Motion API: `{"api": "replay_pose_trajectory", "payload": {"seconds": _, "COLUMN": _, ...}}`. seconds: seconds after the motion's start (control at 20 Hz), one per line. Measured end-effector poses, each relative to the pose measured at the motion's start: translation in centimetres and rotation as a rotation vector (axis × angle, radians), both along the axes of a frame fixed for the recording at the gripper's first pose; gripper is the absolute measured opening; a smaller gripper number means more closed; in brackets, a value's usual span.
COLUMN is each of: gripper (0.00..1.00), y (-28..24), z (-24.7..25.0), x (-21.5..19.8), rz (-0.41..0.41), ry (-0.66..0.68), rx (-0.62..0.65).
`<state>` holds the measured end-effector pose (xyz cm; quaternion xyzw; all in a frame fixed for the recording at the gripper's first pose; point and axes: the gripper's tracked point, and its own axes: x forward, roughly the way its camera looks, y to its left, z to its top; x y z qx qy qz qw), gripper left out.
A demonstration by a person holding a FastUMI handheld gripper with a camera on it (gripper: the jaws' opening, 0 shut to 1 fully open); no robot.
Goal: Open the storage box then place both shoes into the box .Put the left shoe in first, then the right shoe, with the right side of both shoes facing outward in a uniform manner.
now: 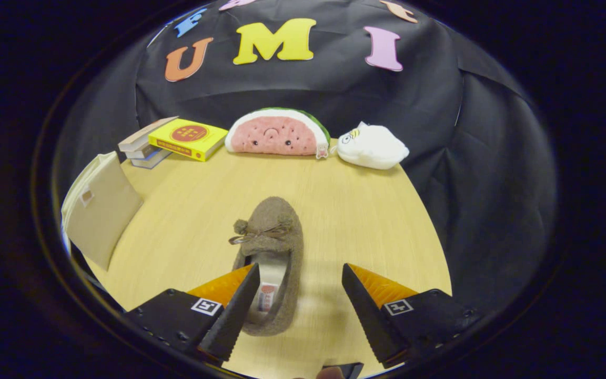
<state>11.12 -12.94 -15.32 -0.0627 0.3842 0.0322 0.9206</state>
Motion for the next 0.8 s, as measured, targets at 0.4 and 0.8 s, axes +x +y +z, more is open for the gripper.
{"api": "replay_pose_trajectory", "payload": {"seconds": 0.4, "gripper": 0.48, "y": 1.1, "z": -3.6, "x": 1.5, "rz": -0.021, "ry": 0.081, "rx": 0.058}}
{"api": "replay_pose_trajectory", "payload": {"seconds": 0.8, "gripper": 0.00, "y": 1.4, "z": -4.0, "x": 1.5, "rz": -0.102, "ry": 0.099, "rx": 0.139}}
